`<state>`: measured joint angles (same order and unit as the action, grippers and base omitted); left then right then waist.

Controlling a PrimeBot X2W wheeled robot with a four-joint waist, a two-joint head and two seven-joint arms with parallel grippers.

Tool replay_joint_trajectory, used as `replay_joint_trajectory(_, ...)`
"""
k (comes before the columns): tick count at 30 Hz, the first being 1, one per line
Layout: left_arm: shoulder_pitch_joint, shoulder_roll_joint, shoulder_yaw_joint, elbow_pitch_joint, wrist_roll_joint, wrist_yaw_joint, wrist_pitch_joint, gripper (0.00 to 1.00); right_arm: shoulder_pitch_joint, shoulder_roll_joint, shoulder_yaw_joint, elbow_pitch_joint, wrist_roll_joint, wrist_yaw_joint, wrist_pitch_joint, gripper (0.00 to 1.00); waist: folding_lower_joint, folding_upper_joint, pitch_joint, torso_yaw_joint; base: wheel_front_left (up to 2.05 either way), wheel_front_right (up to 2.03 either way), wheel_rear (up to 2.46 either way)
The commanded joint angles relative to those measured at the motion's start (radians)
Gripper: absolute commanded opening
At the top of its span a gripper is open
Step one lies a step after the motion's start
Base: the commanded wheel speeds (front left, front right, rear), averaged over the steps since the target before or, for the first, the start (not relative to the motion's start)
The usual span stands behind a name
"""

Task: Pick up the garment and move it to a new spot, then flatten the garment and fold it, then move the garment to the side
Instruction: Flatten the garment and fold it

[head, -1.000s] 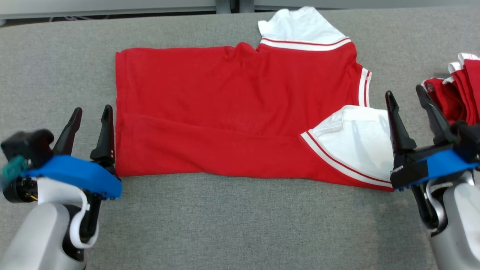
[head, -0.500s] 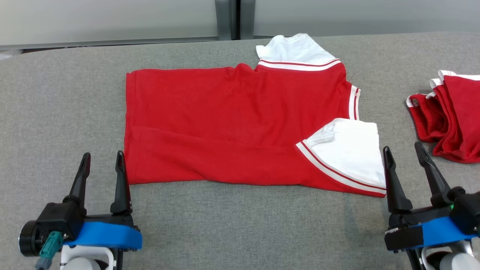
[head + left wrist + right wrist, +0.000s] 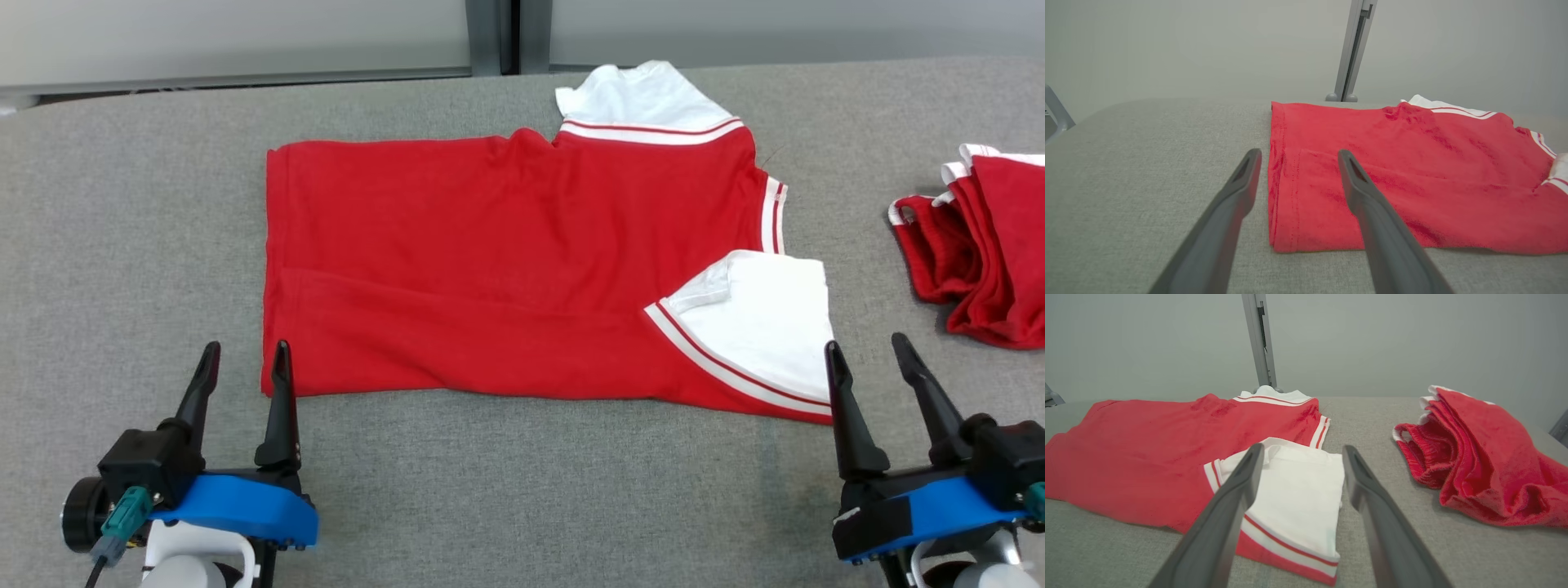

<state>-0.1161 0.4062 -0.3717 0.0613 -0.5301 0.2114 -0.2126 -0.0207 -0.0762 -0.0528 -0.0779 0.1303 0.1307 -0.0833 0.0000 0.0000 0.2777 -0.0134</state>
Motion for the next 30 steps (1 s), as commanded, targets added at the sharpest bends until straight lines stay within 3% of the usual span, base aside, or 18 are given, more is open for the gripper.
replay_joint_trajectory(1, -0.024, -0.005, -0.01, 0.032, -0.018, -0.019, 0.02, 1.0, -0.004, 0.001, -0.001, 0.035, 0.004, 0.0, 0.01, 1.0, 0.0, 0.0, 0.016, 0.001, 0.0, 0.0, 0.0)
replay_joint_trajectory(15, -0.165, -0.036, -0.052, 0.281, -0.114, -0.169, 0.127, 1.0, -0.129, 0.003, 0.018, 0.363, 0.042, 0.0, 0.027, 1.0, 0.0, 0.0, 0.084, 0.002, 0.0, 0.0, 0.0)
replay_joint_trajectory(16, -0.167, -0.038, -0.06, 0.287, -0.116, -0.179, 0.133, 0.42, -0.137, 0.004, 0.024, 0.382, 0.054, 0.0, 0.038, 1.0, 0.0, 0.0, 0.084, 0.002, 0.0, 0.0, 0.0)
replay_joint_trajectory(17, -0.169, -0.04, -0.065, 0.291, -0.117, -0.186, 0.134, 0.04, -0.143, 0.004, 0.036, 0.397, 0.059, 0.0, 0.048, 0.73, 0.0, 0.0, 0.085, 0.002, 0.0, 0.0, 0.0)
replay_joint_trajectory(18, -0.169, -0.038, -0.07, 0.293, -0.112, -0.187, 0.136, 0.0, -0.152, 0.005, 0.046, 0.409, 0.076, 0.0, 0.051, 0.15, 0.0, 0.0, 0.085, 0.002, 0.0, 0.0, 0.0)
replay_joint_trajectory(19, -0.169, -0.039, -0.073, 0.292, -0.113, -0.191, 0.136, 0.0, -0.157, 0.001, 0.051, 0.415, 0.078, 0.0, 0.052, 0.0, 0.0, 0.0, 0.085, 0.003, 0.0, 0.0, 0.0)
replay_joint_trajectory(30, -0.08, 0.002, -0.078, 0.174, -0.109, -0.167, 0.13, 0.0, -0.086, -0.033, 0.037, 0.304, 0.15, 0.0, 0.048, 0.0, 0.0, 0.0, 0.05, 0.019, 0.0, 0.0, 0.0)
